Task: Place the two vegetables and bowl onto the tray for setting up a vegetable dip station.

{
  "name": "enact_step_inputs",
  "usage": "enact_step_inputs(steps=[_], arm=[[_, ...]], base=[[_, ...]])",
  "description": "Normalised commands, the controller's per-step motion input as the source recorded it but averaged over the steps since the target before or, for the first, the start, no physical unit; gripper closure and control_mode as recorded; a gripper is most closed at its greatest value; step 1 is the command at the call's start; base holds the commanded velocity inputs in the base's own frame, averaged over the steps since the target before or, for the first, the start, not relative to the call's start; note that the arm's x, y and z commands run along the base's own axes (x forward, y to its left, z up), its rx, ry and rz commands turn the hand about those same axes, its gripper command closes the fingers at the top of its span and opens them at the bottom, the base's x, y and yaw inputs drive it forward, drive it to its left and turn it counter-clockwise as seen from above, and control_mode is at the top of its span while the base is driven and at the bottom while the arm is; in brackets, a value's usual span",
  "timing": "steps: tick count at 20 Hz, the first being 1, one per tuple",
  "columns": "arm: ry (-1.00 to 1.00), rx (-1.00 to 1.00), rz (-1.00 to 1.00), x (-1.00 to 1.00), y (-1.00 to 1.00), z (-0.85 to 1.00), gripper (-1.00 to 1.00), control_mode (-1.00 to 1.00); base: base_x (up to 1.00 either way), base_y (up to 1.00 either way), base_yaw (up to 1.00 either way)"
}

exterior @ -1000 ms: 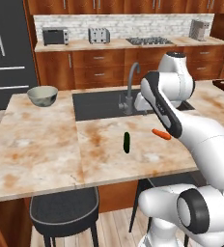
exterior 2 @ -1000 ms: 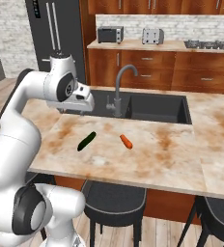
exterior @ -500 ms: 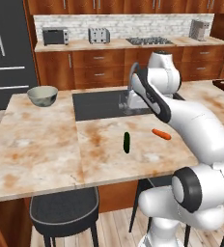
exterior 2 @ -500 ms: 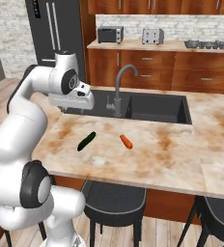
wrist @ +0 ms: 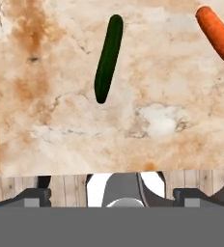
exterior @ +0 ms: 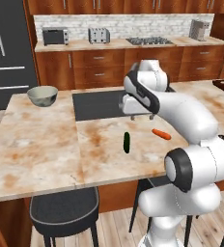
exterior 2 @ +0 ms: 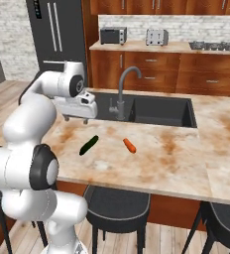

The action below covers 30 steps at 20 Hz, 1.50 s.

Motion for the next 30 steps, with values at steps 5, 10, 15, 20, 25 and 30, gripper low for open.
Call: enact_step_inputs(steps=[5, 10, 15, 20, 25, 30], arm=[[0.24, 0.00, -0.07, 0.31, 0.00, -0.37, -1.00, -1.00], [0.21, 0.00, -0.08, 0.35, 0.02, -0.27, -1.00, -1.00], [0.14, -0.04, -0.07, 0.26, 0.04, -0.37, -1.00, -1.00], [0.08, -0.03, -0.07, 0.18, 0.04, -0.42, -1.00, -1.00], [0.00, -0.04, -0.10, 0.13, 0.03, -0.39, -1.00, -1.00], [-0.03, -0.01, -0.12, 0.15, 0.05, -0.37, -1.00, -1.00]], base=[[0.00, 0.00, 0.00], [0.00, 0.00, 0.00], [0.00, 0.00, 0.00], [0.00, 0.00, 0.00], [0.00, 0.00, 0.00], [0.00, 0.00, 0.00]])
